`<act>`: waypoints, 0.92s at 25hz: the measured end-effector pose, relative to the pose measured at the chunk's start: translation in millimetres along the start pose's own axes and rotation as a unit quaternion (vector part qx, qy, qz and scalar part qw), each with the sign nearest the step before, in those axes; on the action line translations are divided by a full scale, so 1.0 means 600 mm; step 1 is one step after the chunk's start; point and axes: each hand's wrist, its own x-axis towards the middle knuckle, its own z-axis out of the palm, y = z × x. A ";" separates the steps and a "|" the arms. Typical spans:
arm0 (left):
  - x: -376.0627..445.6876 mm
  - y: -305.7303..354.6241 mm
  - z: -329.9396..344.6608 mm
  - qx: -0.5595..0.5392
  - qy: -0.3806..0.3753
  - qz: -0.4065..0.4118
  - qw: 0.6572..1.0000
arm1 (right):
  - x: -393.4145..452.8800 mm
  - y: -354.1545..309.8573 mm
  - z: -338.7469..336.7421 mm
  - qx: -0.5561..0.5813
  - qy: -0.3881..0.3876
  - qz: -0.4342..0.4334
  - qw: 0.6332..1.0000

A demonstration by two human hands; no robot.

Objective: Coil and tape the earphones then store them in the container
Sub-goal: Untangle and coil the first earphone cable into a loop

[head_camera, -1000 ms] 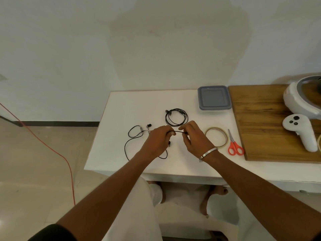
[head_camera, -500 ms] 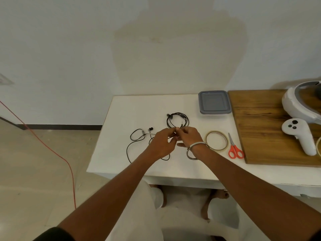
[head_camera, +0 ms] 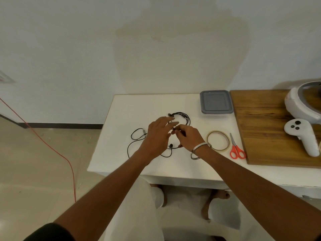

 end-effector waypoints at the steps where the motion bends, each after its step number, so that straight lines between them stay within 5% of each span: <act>1: -0.001 0.002 0.000 0.015 -0.021 -0.003 1.000 | 0.001 0.001 -0.002 -0.017 -0.007 -0.013 1.000; 4: -0.002 0.005 -0.003 0.022 -0.065 -0.065 0.996 | 0.002 0.004 -0.005 -0.033 -0.008 -0.022 0.999; 11: -0.007 -0.013 -0.010 0.019 -0.028 -0.111 0.993 | 0.000 0.011 -0.012 0.004 -0.017 0.008 1.000; 15: -0.012 -0.018 -0.006 -0.029 -0.004 -0.095 0.995 | -0.002 0.005 -0.011 0.035 -0.023 0.025 0.999; 19: -0.007 -0.015 -0.006 -0.129 0.009 -0.090 0.987 | -0.002 0.003 -0.007 -0.102 -0.048 -0.029 0.993; 23: -0.001 -0.002 -0.013 -0.155 -0.041 -0.031 0.987 | 0.004 -0.002 -0.008 -0.033 -0.065 0.000 0.997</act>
